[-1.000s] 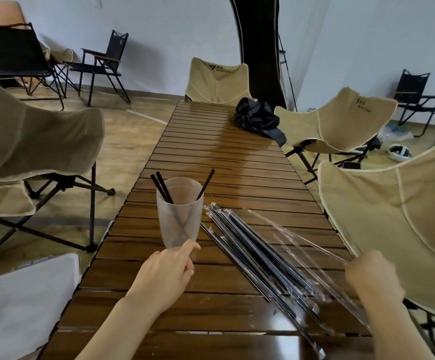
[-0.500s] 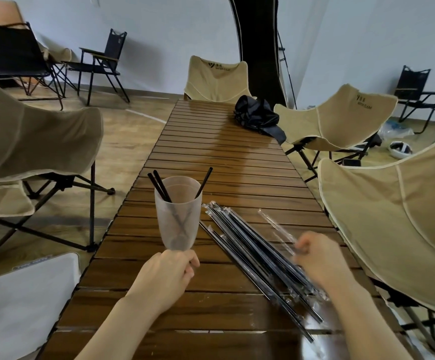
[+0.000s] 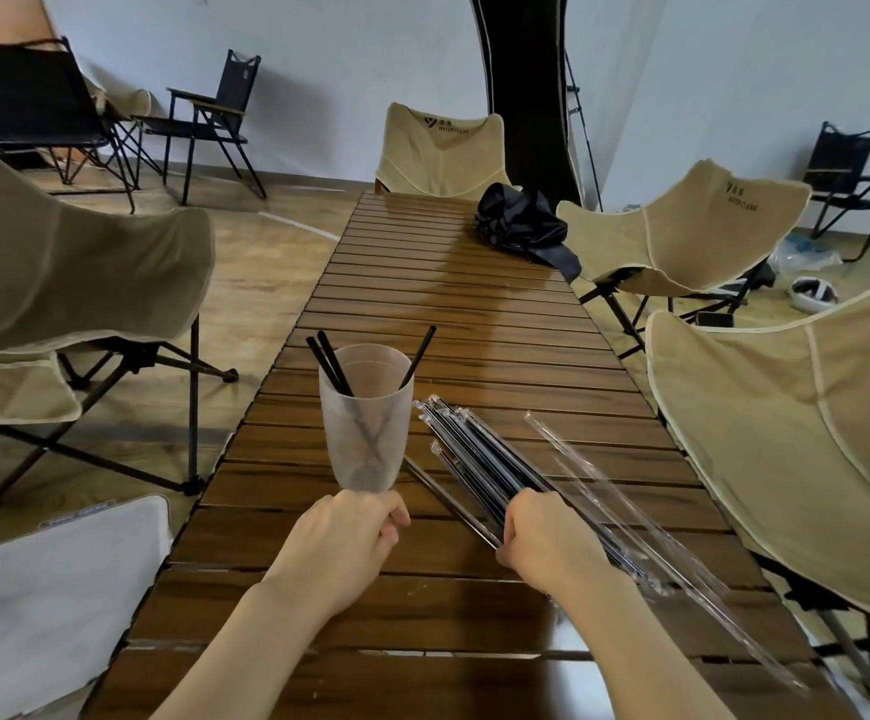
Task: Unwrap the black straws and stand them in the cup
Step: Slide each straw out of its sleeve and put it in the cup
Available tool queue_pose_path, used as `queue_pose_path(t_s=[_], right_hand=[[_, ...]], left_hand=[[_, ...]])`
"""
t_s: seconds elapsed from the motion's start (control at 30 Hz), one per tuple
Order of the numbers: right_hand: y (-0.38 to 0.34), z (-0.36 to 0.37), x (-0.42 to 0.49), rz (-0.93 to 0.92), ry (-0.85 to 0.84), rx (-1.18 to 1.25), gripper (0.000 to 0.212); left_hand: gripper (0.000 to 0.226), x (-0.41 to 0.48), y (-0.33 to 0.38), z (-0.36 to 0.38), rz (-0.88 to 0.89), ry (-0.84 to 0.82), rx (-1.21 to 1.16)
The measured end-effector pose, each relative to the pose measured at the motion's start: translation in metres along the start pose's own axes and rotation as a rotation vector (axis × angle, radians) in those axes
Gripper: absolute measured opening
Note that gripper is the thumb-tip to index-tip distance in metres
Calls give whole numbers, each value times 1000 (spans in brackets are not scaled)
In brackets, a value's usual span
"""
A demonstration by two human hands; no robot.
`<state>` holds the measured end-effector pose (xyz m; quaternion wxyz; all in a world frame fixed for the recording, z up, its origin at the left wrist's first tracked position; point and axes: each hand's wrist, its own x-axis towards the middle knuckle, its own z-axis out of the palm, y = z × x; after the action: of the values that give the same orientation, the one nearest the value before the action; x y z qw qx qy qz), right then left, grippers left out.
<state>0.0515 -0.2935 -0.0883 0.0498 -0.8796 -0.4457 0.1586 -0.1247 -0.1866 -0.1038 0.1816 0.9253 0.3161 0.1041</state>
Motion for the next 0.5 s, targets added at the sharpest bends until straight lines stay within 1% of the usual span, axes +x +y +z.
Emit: queue_pose_path(t_s=[0.07,0.13,0.2,0.3,0.4,0.5], right_hand=[[0,-5,-3,-17,0,-6,18],[3,-13,-4,-32,8,8,23],[9,-24,-5,-61,15,39,21],[17,-41,-7,-150,-40,100,35],[19,-52,-10,-199,-94,174,39],[26,-61,-16,-184,-115,224,40]], left_hand=[[24,1,2,-2,38,19,-15],[29,2,6,-3,101,34,-12],[37,2,9,-5,159,55,1],[45,2,14,-9,223,107,43],[49,1,15,-10,239,129,89],[49,1,15,-9,246,120,98]])
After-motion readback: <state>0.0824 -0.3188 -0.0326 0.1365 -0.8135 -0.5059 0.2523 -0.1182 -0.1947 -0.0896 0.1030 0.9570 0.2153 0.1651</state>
